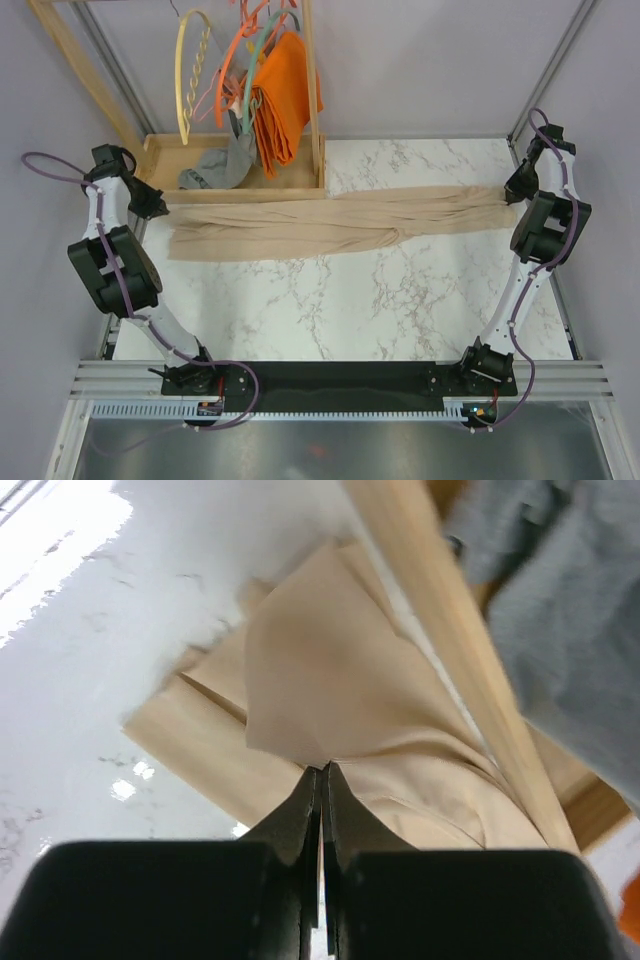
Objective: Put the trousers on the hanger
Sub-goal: Fold the trousers at the center of the board.
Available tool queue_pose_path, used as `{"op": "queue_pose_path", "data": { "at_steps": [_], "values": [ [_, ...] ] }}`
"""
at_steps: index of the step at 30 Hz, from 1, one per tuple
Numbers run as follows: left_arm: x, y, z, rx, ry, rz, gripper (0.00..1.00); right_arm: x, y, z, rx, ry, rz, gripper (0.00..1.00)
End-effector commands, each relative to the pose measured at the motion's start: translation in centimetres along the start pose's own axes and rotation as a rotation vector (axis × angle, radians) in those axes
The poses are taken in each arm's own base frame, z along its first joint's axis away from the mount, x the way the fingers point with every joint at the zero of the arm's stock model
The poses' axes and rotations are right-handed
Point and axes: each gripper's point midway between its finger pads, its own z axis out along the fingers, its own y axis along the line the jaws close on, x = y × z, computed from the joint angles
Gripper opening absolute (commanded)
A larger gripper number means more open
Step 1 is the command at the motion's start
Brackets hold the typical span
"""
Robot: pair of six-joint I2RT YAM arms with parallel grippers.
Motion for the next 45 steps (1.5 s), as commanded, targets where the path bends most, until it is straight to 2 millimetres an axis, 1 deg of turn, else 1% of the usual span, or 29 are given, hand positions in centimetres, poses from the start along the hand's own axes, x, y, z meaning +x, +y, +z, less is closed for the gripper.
{"op": "queue_pose_path", "data": {
  "at_steps": [1, 3, 5, 7, 9, 10, 12, 13, 16, 17, 19, 20, 21, 22, 24, 26, 29, 34, 38, 40, 45],
  "values": [
    [-0.8, 4.3, 2.8, -0.105, 0.036, -0.010, 0.02, -1.8, -0.2, -2.3, -0.013, -0.071, -0.003, 0.00],
    [-0.3, 5.8, 3.5, -0.150, 0.051, 0.015, 0.02, -1.8, -0.3, -2.4, -0.011, -0.072, 0.000, 0.00],
    [-0.2, 6.7, 3.6, -0.180, 0.059, 0.021, 0.02, -1.9, -0.3, -2.6, -0.008, -0.076, 0.004, 0.00],
    [-0.5, 7.1, 3.2, -0.181, 0.051, 0.012, 0.02, -2.0, -0.3, -2.7, -0.006, -0.080, 0.009, 0.00],
    [-0.9, 7.0, 2.2, -0.172, 0.027, 0.011, 0.02, -2.3, -0.5, -3.2, 0.002, -0.095, 0.013, 0.00],
    [-1.1, 7.1, 1.9, -0.177, 0.016, 0.007, 0.02, -2.6, -0.6, -3.7, 0.008, -0.109, 0.018, 0.00],
    [-1.3, 7.6, 1.6, -0.192, 0.001, -0.001, 0.02, -2.8, -1.1, -4.1, 0.036, -0.125, 0.024, 0.00],
    [-1.3, 7.8, 1.7, -0.194, 0.003, -0.003, 0.02, -3.1, -1.4, -4.7, 0.049, -0.138, 0.028, 0.00],
    [-0.9, 9.5, 1.9, -0.240, 0.016, -0.031, 0.02, -3.6, -2.9, -5.7, 0.130, -0.175, 0.039, 0.00],
    [-0.5, 10.4, 2.0, -0.274, 0.017, -0.040, 0.02, -3.6, -3.4, -6.0, 0.152, -0.178, 0.047, 0.00],
    [-0.3, 11.3, 1.9, -0.302, 0.005, -0.048, 0.02, -3.5, -4.1, -6.8, 0.187, -0.204, 0.065, 0.00],
    [0.2, 11.6, 2.3, -0.301, 0.010, -0.044, 0.02, -3.5, -4.0, -6.9, 0.182, -0.214, 0.065, 0.00],
    [0.4, 11.7, 2.5, -0.299, 0.013, -0.043, 0.02, -3.4, -3.6, -6.8, 0.160, -0.220, 0.067, 0.00],
    [0.7, 11.8, 2.9, -0.297, 0.028, -0.044, 0.02, -3.3, -2.6, -6.5, 0.102, -0.218, 0.058, 0.00],
    [0.8, 11.8, 3.3, -0.291, 0.037, -0.039, 0.02, -3.1, -1.5, -5.9, 0.065, -0.211, 0.043, 0.00],
    [1.1, 11.9, 3.7, -0.292, 0.051, -0.034, 0.02, -2.8, 0.4, -4.9, 0.017, -0.184, 0.020, 0.00],
    [1.2, 11.7, 4.4, -0.277, 0.070, -0.026, 0.02, -2.7, 2.1, -3.9, -0.006, -0.177, 0.001, 0.00],
    [0.9, 11.1, 4.8, -0.250, 0.067, -0.030, 0.02, -2.9, 3.9, -2.2, -0.063, -0.151, 0.026, 0.00],
    [0.2, 10.7, 4.7, -0.242, 0.047, -0.027, 0.02, -3.0, 5.9, -1.5, -0.146, -0.122, 0.076, 0.00],
    [0.3, 10.9, 5.0, -0.244, 0.054, -0.030, 0.02, -3.1, 6.8, -1.2, -0.183, -0.111, 0.118, 0.00],
    [0.7, 10.7, 5.8, -0.245, 0.066, -0.023, 0.02, -2.9, 6.9, 0.1, -0.168, -0.091, 0.214, 0.08]
  ]
}}
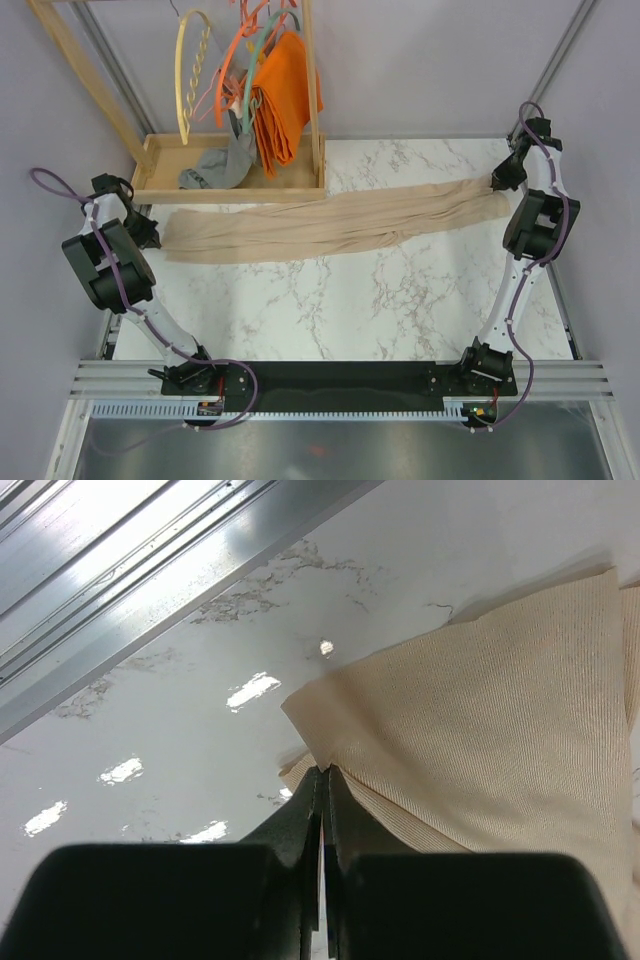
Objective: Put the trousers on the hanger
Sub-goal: Fold the trousers at the center of the board.
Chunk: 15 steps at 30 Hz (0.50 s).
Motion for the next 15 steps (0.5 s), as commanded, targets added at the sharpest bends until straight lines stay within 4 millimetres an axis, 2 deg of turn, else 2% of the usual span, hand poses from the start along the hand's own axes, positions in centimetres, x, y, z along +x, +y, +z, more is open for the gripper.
{"op": "queue_pose_path", "data": {
  "at_steps": [1, 5, 6, 10, 12, 15],
  "values": [
    [-1.1, -0.4, 0.6, 0.021, -0.023, 0.017, 0.02, -1.5, 1.3, 0.0, -0.043, -0.035, 0.108, 0.08],
    [-0.8, -0.2, 0.7, 0.007, -0.027, 0.030, 0.02, -2.3, 1.1, -0.3, -0.034, -0.065, 0.171, 0.06],
    [-0.8, -0.2, 0.6, 0.007, -0.029, 0.033, 0.02, -3.3, 1.5, -1.2, -0.053, -0.100, 0.181, 0.02],
    [-0.9, 0.2, 0.6, -0.012, -0.037, 0.045, 0.02, -4.9, 2.3, -3.9, -0.093, -0.157, 0.197, 0.00],
    [-1.0, 0.3, 0.5, -0.012, -0.044, 0.044, 0.02, -5.0, 2.4, -5.3, -0.102, -0.170, 0.211, 0.00],
    [-1.1, 0.1, 0.5, -0.012, -0.046, 0.045, 0.02, -4.6, 2.2, -6.3, -0.104, -0.170, 0.240, 0.00]
  ]
}}
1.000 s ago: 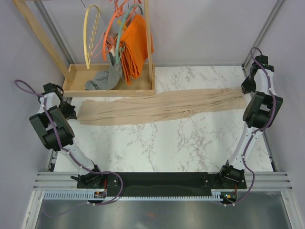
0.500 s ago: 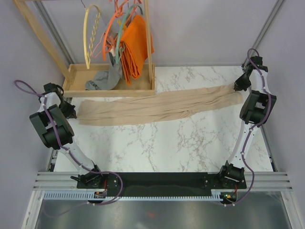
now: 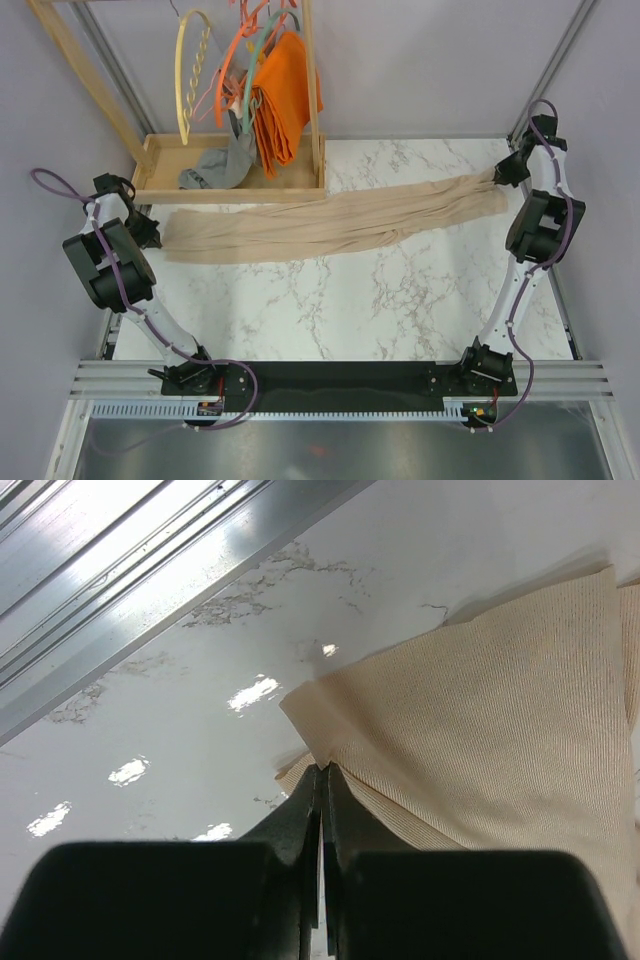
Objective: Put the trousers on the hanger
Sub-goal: Fold the trousers at the center of the board.
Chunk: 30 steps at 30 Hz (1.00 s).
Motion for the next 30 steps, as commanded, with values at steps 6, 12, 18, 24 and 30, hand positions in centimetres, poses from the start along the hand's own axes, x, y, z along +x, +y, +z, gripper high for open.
{"op": "queue_pose_path", "data": {
  "at_steps": [6, 12, 18, 24, 30],
  "values": [
    [-1.5, -0.1, -0.2, 0.010, -0.044, 0.025, 0.02, -2.5, 2.0, -5.7, -0.080, -0.088, 0.137, 0.00],
    [-1.7, -0.3, -0.3, 0.013, -0.046, 0.028, 0.02, -1.7, 4.1, -5.5, -0.159, -0.018, 0.196, 0.00],
    [-1.0, -0.4, -0.1, 0.010, -0.032, 0.031, 0.02, -0.2, 7.8, -3.7, -0.287, 0.032, 0.172, 0.21],
    [-0.4, -0.6, -1.0, 0.027, -0.039, 0.018, 0.15, -0.6, 9.0, -4.2, -0.356, 0.008, 0.084, 0.40],
    [2.0, -2.2, -3.7, 0.112, -0.029, -0.026, 0.63, 0.7, 4.6, -5.7, -0.221, -0.011, -0.085, 0.43]
  ]
}}
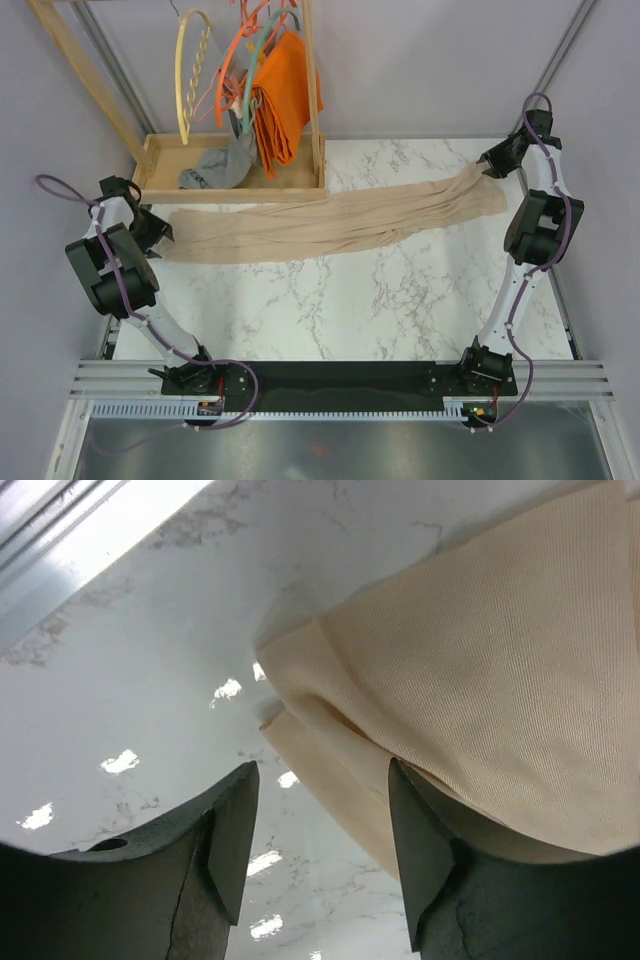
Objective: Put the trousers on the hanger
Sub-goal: Fold the trousers at the center of the board.
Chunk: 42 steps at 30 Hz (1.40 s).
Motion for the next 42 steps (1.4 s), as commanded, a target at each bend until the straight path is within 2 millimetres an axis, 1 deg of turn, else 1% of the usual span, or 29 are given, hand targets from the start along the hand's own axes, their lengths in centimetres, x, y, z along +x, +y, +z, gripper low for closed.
{"op": "queue_pose_path", "data": {
  "at_steps": [1, 2, 4, 5, 6, 8, 10, 12, 15, 16, 17, 19, 20, 24, 25, 28, 29, 30, 31, 32, 33, 34, 35, 36, 37, 38, 39, 40, 42],
  "values": [
    [0.3, -1.7, -3.2, 0.092, -0.050, -0.027, 0.63, -0.5, -1.5, -3.7, 0.073, -0.058, -0.140, 0.43],
    [0.7, -2.0, -3.7, 0.106, -0.055, -0.026, 0.64, 0.3, -2.5, -4.2, 0.113, -0.043, -0.159, 0.42],
    [1.6, -2.9, -5.0, 0.149, -0.064, -0.022, 0.64, 0.7, -3.9, -4.4, 0.180, -0.056, -0.217, 0.41],
    [1.9, -3.2, -5.4, 0.157, -0.069, -0.013, 0.64, 1.2, -3.9, -4.4, 0.186, -0.048, -0.242, 0.41],
    [2.2, -3.8, -6.2, 0.177, -0.082, -0.004, 0.64, 1.3, -4.3, -4.3, 0.212, -0.055, -0.275, 0.41],
    [3.0, -5.7, -6.8, 0.224, -0.082, 0.032, 0.61, 1.8, -4.5, -4.0, 0.237, -0.055, -0.309, 0.41],
    [4.0, -7.6, -6.9, 0.257, -0.057, 0.067, 0.59, 2.0, -4.5, -3.7, 0.257, -0.061, -0.347, 0.41],
    [4.6, -9.3, -7.3, 0.302, -0.031, 0.069, 0.56, 2.6, -4.4, -3.5, 0.276, -0.064, -0.386, 0.41],
    [6.4, -11.8, -6.5, 0.359, 0.048, 0.092, 0.50, 3.5, -5.1, -2.6, 0.297, -0.036, -0.413, 0.41],
    [7.3, -12.2, -5.1, 0.344, 0.097, 0.095, 0.47, 3.7, -5.7, -2.2, 0.315, -0.030, -0.415, 0.41],
    [7.7, -12.7, -4.7, 0.353, 0.123, 0.090, 0.46, 3.8, -6.4, -1.9, 0.335, -0.026, -0.413, 0.41],
    [8.3, -13.0, -3.3, 0.331, 0.154, 0.098, 0.46, 4.3, -7.1, -1.5, 0.354, -0.010, -0.418, 0.41],
    [9.1, -13.1, -2.4, 0.334, 0.203, 0.102, 0.43, 4.6, -7.6, -1.3, 0.366, -0.002, -0.421, 0.41],
    [9.9, -12.3, -0.5, 0.294, 0.248, 0.094, 0.43, 4.6, -9.4, -1.8, 0.431, -0.005, -0.457, 0.41],
    [10.3, -10.6, 0.1, 0.209, 0.263, 0.090, 0.43, 4.6, -9.8, -2.0, 0.447, -0.010, -0.465, 0.41],
    [10.3, -8.5, 1.4, 0.109, 0.278, 0.103, 0.43, 5.1, -12.0, -2.7, 0.522, 0.015, -0.485, 0.41],
    [9.8, -8.0, 1.6, 0.088, 0.264, 0.107, 0.44, 5.9, -13.5, -3.2, 0.566, 0.049, -0.496, 0.41],
    [9.5, -7.4, 1.8, 0.070, 0.262, 0.100, 0.44, 6.1, -14.4, -3.5, 0.596, 0.060, -0.524, 0.41],
    [9.2, -7.0, 1.9, 0.061, 0.254, 0.098, 0.44, 5.7, -15.2, -4.4, 0.640, 0.041, -0.540, 0.41],
    [9.0, -6.4, 2.0, 0.041, 0.244, 0.104, 0.45, 6.1, -17.3, -5.0, 0.698, 0.065, -0.536, 0.41],
    [8.4, -5.7, 2.0, 0.030, 0.236, 0.095, 0.45, 6.1, -18.0, -6.0, 0.720, 0.059, -0.512, 0.41],
    [8.0, -5.3, 1.8, 0.015, 0.224, 0.091, 0.45, 7.1, -20.5, -6.9, 0.767, 0.109, -0.482, 0.41],
    [7.6, -4.3, 1.8, -0.023, 0.211, 0.091, 0.45, 7.6, -21.5, -7.6, 0.788, 0.129, -0.466, 0.41],
    [7.1, -3.5, 1.8, -0.039, 0.196, 0.080, 0.45, 7.8, -22.0, -8.6, 0.796, 0.131, -0.457, 0.41],
    [7.0, -3.2, 1.5, -0.037, 0.192, 0.074, 0.45, 8.5, -23.7, -9.5, 0.844, 0.153, -0.465, 0.41],
    [6.8, -3.0, 1.4, -0.037, 0.188, 0.065, 0.45, 8.5, -24.2, -10.1, 0.857, 0.148, -0.463, 0.41],
    [6.0, -1.6, 1.5, -0.092, 0.152, 0.067, 0.46, 8.1, -24.1, -11.0, 0.856, 0.126, -0.456, 0.41],
    [5.7, -1.5, 1.5, -0.094, 0.149, 0.073, 0.46, 7.9, -24.5, -11.5, 0.860, 0.117, -0.434, 0.41],
    [5.3, -1.5, 1.2, -0.086, 0.140, 0.073, 0.46, 7.6, -23.6, -11.9, 0.820, 0.099, -0.418, 0.41]
  ]
}}
